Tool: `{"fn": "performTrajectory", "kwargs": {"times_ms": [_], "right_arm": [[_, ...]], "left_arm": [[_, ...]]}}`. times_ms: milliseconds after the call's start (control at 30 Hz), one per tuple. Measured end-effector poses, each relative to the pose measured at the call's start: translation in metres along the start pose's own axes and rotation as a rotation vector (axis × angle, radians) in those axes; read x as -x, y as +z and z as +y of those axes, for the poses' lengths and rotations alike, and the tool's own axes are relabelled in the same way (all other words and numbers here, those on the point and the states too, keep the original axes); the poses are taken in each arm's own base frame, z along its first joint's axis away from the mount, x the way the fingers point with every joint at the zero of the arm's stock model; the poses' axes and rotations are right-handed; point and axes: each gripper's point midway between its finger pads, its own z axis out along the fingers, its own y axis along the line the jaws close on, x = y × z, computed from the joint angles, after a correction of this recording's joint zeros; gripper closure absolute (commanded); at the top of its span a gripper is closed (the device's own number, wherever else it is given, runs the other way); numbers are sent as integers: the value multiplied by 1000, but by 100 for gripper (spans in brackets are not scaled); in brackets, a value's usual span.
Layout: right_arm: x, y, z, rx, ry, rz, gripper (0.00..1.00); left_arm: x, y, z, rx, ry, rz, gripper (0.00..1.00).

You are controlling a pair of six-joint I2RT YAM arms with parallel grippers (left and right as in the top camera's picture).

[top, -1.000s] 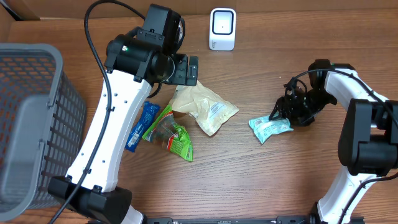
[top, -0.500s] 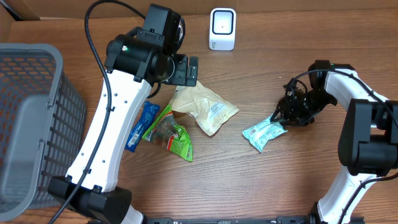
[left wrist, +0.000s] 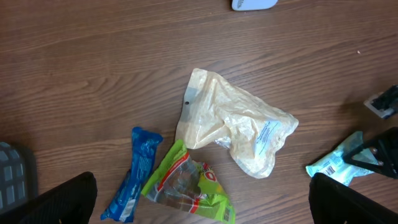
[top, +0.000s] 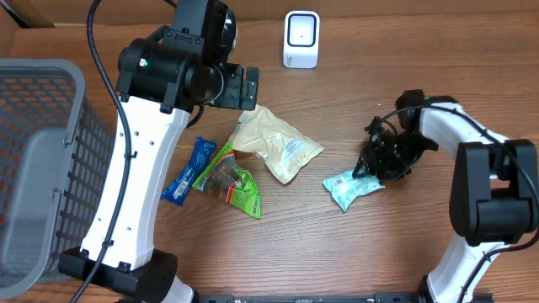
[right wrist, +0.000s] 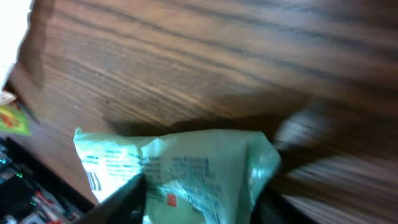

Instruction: Scan the item barcode

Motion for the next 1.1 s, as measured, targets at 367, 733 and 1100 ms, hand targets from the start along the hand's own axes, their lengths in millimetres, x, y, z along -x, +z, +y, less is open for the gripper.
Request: {"fn": "performTrajectory", "kwargs": {"times_ms": [367, 733, 1100], "right_arm": [[-1, 0, 1, -30, 136, 6, 96], [89, -83, 48, 20, -53, -354, 96], [57, -220, 161, 189, -392, -752, 96]], "left_arm": [[1, 0, 1, 4, 3, -3, 0], [12, -2, 31, 144, -17, -51, 0], [10, -3, 112, 81, -281, -36, 0]]}}
